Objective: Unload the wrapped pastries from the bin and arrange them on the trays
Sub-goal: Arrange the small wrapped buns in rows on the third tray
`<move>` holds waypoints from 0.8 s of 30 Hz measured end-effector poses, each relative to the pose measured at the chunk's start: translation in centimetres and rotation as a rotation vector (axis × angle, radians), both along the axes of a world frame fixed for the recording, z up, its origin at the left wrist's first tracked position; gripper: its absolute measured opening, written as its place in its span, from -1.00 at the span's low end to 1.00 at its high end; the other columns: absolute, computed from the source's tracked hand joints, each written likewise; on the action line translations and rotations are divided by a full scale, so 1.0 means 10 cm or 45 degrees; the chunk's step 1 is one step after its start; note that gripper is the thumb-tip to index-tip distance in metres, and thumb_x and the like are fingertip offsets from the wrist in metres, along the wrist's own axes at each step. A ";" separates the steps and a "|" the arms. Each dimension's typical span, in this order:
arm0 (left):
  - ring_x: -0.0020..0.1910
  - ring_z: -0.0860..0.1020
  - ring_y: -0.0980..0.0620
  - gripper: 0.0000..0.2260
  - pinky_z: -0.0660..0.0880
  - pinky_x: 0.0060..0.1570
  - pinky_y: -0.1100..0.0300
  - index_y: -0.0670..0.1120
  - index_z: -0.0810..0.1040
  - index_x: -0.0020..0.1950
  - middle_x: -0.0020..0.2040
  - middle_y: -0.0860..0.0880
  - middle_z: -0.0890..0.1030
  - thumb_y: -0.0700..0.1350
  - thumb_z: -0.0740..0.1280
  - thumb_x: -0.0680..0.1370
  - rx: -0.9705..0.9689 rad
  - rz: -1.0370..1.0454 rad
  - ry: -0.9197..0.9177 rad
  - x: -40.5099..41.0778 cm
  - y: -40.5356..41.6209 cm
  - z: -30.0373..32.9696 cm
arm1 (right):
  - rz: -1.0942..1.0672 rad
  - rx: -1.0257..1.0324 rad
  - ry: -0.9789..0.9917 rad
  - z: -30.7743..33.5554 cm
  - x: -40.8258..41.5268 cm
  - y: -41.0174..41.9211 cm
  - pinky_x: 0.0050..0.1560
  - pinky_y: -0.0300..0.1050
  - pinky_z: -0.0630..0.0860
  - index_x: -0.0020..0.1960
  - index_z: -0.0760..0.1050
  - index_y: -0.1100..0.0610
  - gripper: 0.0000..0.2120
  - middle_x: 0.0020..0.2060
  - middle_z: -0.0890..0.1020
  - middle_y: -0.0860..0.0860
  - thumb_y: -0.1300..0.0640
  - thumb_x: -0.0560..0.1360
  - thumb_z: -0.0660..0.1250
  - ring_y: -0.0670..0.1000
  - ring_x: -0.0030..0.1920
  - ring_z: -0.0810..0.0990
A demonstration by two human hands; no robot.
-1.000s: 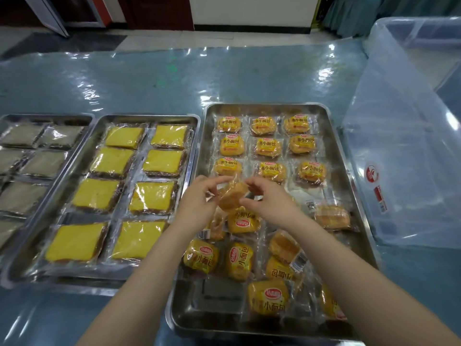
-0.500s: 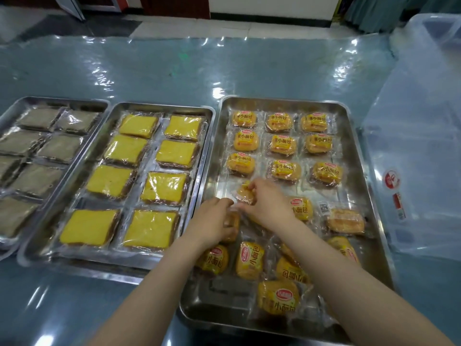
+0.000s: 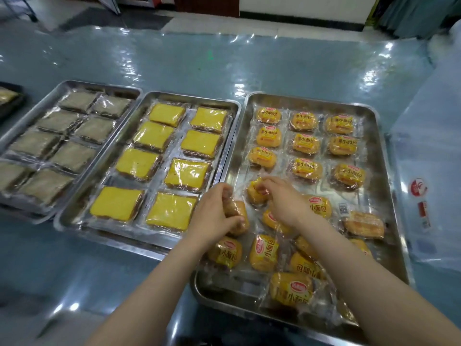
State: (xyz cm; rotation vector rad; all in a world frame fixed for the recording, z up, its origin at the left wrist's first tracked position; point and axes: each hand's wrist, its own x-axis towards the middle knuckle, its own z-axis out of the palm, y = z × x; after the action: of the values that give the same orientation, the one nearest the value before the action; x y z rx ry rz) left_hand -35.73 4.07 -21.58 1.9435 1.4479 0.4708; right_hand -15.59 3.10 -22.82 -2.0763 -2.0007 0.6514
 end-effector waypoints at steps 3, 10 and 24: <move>0.09 0.44 0.11 -0.40 0.43 0.06 0.17 0.14 0.38 0.25 0.08 0.15 0.41 0.08 0.55 0.29 -0.019 0.049 0.010 -0.05 0.04 0.03 | 0.033 -0.096 0.004 -0.01 -0.02 0.00 0.09 0.04 0.49 0.34 0.39 -0.14 -0.47 0.17 0.40 -0.02 0.29 0.47 0.17 0.07 0.14 0.43; 0.04 0.46 0.06 -0.59 0.42 0.03 0.16 0.24 0.41 0.01 0.01 0.15 0.39 0.09 0.53 0.29 0.000 0.093 -0.042 -0.12 0.09 0.10 | 0.069 0.030 -0.030 0.00 -0.02 0.02 0.32 0.03 0.30 0.19 0.49 -0.02 -0.69 0.30 0.38 0.01 0.19 0.48 0.23 0.09 0.34 0.29; -0.17 0.49 0.20 -0.58 0.36 -0.32 0.26 0.15 0.30 -0.11 -0.11 0.18 0.49 0.12 0.53 0.27 -0.071 0.261 -0.201 -0.14 0.18 0.19 | -0.003 0.117 -0.364 0.09 -0.03 -0.02 0.18 0.03 0.41 0.30 0.38 0.06 -0.56 0.22 0.46 0.05 -0.11 0.50 0.28 0.10 0.25 0.38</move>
State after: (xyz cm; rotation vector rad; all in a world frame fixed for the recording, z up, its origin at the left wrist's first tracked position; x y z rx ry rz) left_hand -37.09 5.84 -19.63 1.6821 1.5467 0.6540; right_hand -15.85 2.92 -21.92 -2.2201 -2.1263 0.2673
